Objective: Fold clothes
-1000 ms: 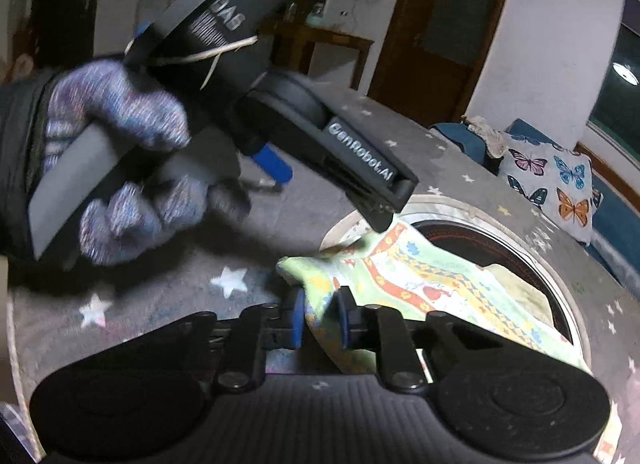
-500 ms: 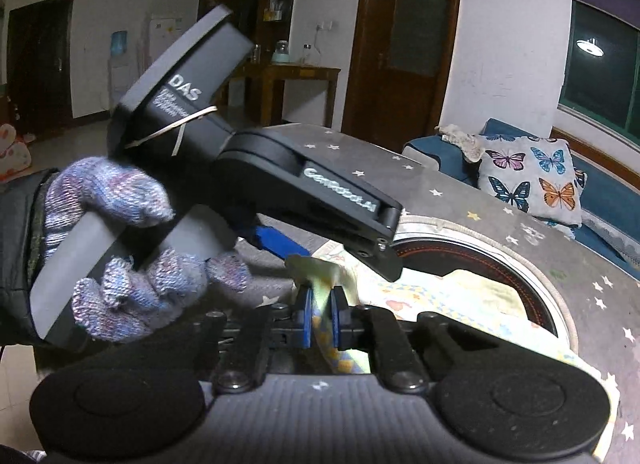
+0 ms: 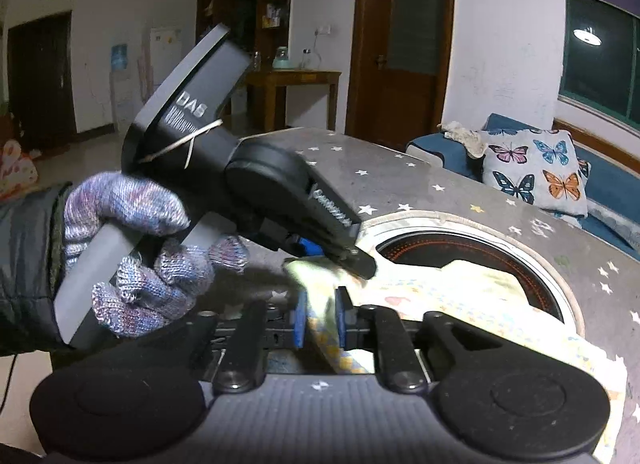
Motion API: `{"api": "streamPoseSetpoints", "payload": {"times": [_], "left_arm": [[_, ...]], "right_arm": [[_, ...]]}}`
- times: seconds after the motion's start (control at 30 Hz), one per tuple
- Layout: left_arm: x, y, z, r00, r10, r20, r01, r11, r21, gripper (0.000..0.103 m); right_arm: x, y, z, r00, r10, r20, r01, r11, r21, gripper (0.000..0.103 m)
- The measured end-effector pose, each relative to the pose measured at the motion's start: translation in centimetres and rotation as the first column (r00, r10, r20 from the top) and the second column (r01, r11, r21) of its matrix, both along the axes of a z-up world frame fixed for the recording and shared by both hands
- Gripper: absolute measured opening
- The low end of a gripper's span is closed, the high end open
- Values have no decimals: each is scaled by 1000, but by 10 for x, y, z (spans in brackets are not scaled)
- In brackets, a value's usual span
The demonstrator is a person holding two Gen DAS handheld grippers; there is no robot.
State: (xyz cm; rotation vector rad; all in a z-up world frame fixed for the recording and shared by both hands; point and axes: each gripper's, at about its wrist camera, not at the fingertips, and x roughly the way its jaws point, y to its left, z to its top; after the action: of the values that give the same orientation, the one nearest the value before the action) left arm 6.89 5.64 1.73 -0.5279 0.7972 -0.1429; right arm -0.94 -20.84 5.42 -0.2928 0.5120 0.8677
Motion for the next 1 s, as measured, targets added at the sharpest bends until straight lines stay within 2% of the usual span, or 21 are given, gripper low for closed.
{"api": "streamPoseSetpoints", "payload": {"times": [0.1,0.2,0.37,0.5,0.63,0.8,0.87,1.0], "left_arm": [[-1,3,-3,1000,8,-4,-8,1000,5,14],[-2,7,-6,1000,15,-8,-14,1000,11,14],[-3,7,-8,1000,13,-3,-13,999,33,14],[-3,6,-9,1000,13,-3,-13,999,44,14],[-2,6,-9,1000,13,-4,-13,999,53,14],[-1,4,-9,1000,8,-1,-8,998,70,14],[-1,3,-8,1000,5,2,-5,997,81,14],[1,4,-8,1000,4,3,-5,996,87,14]], "right_arm": [[7,-17,0,998,-56,-12,56,998,0,23],[27,-39,-5,987,-153,-39,152,988,-19,24],[65,-85,-18,936,-346,-63,343,938,-57,24],[95,-115,-31,889,-452,-79,446,891,-82,24],[110,-135,-41,852,-519,-70,512,854,-90,28],[119,-151,-41,809,-585,-56,581,810,-72,49],[126,-155,-43,794,-604,-68,600,796,-74,51],[133,-160,-46,784,-606,-132,606,794,-45,49]]}}
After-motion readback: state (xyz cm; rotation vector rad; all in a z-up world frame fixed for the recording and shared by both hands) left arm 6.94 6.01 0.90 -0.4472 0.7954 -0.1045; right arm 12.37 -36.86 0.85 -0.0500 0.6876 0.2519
